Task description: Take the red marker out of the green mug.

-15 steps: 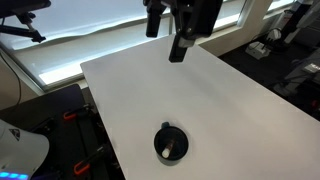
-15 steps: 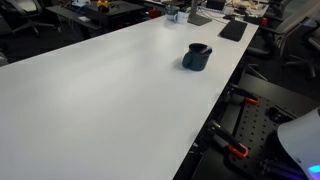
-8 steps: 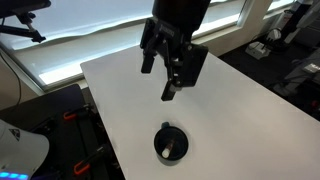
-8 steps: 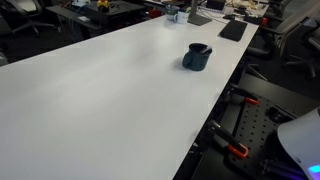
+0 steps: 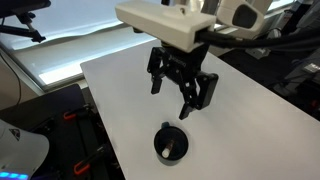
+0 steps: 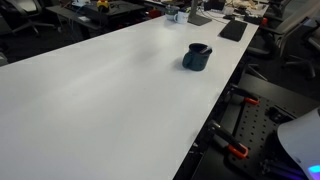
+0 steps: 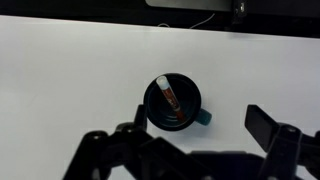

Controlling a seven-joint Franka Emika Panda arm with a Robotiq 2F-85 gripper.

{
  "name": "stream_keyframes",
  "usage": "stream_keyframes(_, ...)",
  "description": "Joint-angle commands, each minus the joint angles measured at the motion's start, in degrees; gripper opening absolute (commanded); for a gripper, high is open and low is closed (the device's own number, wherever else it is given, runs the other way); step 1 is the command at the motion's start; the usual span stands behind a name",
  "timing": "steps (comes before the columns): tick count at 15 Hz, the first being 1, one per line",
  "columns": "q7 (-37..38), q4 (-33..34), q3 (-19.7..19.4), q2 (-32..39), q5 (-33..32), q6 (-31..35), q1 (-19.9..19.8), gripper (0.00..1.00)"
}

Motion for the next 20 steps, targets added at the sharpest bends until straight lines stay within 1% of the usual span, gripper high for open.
stream_keyframes(1, -0.23, 0.03, -0.04, 0.16, 0.02, 0.04, -0.14, 1.00)
stream_keyframes(3, -0.29, 0.03, -0.07, 0.25, 0.02, 0.08, -0.19, 1.00)
stream_keyframes(4, 0.85, -0.47, 0.21, 0.14, -0.89, 0.82, 0.01, 0.99)
stream_keyframes(5, 1.09, -0.68, 0.22, 0.82, -0.99, 1.51, 0.02, 0.90)
stream_keyframes(6, 1.13, -0.96, 0.17, 1.65, -0.81, 2.60, -0.01, 1.00)
stream_keyframes(7, 1.16, -1.44, 0.13, 2.54, -1.33, 4.33, -0.08, 0.99)
stream_keyframes(8, 0.93, -1.88, 0.08, 3.38, -1.71, 5.94, -0.16, 1.00)
stream_keyframes(13, 0.36, -3.89, -0.60, 9.20, -4.94, 16.65, -1.09, 1.00)
stream_keyframes(17, 0.18, -4.03, -0.97, 12.96, -6.26, 21.40, -2.14, 1.00)
stream_keyframes(18, 0.16, -3.96, -1.05, 13.59, -6.33, 21.92, -2.30, 0.97)
stream_keyframes(19, 0.30, -3.82, -1.10, 14.22, -6.26, 22.14, -2.44, 0.76)
stream_keyframes(20, 0.33, -3.74, -1.12, 14.67, -6.11, 22.21, -2.55, 0.73)
